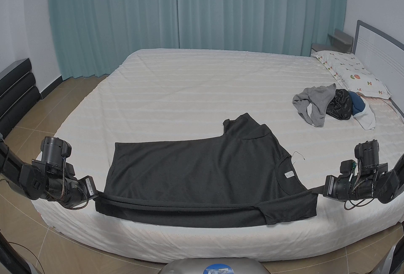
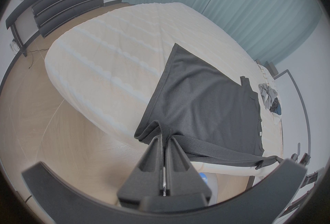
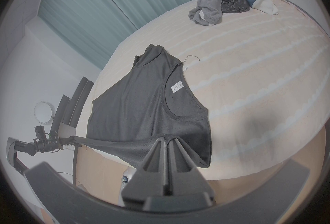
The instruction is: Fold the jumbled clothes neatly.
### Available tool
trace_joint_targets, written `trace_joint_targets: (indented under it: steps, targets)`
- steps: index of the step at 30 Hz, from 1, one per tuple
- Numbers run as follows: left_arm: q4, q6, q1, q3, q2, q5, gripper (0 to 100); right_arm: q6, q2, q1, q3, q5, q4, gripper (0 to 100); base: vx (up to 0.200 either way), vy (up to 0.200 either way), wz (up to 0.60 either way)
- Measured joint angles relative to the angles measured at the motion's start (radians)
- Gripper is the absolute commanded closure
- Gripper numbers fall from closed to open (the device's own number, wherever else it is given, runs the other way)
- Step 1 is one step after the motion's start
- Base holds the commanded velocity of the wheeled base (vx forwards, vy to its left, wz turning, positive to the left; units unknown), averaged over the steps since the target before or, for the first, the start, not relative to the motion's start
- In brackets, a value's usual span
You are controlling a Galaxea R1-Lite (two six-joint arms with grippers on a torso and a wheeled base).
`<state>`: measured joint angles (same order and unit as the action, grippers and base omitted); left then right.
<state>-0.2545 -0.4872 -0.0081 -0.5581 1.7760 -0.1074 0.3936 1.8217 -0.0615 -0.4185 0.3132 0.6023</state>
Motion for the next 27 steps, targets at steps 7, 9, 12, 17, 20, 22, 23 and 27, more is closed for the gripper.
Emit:
trace_joint_targets:
  steps: [7, 9, 12, 17, 20, 22, 23, 27]
  targets:
    - [0.081, 0.002, 0.005, 0.011, -0.068, -0.004, 100, 0.010, -0.036, -0.001, 0.011, 0.000, -0.001, 100, 0.000, 0.000, 0.00]
    - [0.082, 0.001, 0.005, 0.011, -0.076, -0.005, 100, 0.011, -0.044, -0.007, 0.013, -0.001, -0.001, 100, 0.000, 0.000, 0.00]
    - [0.081, 0.001, 0.004, 0.004, -0.077, -0.008, 100, 0.011, -0.049, -0.016, 0.012, -0.002, -0.001, 100, 0.000, 0.000, 0.00]
    - [0.079, 0.002, 0.004, -0.023, -0.047, -0.010, 100, 0.010, -0.037, -0.020, -0.006, -0.002, -0.001, 100, 0.000, 0.000, 0.00]
    - [0.077, 0.002, 0.004, -0.041, -0.009, -0.011, 100, 0.011, -0.019, -0.021, -0.021, -0.003, -0.002, 100, 0.000, 0.000, 0.00]
    - [0.076, 0.001, 0.004, -0.059, 0.022, -0.011, 100, 0.011, -0.002, -0.021, -0.035, -0.003, -0.004, 100, 0.000, 0.000, 0.00]
    - [0.075, 0.001, 0.004, -0.070, 0.039, -0.012, 100, 0.011, 0.008, -0.021, -0.044, -0.003, -0.005, 100, 0.000, 0.000, 0.00]
    - [0.075, -0.002, 0.004, -0.118, 0.102, -0.012, 100, 0.011, 0.053, -0.023, -0.089, -0.004, -0.009, 100, 0.000, 0.000, 0.00]
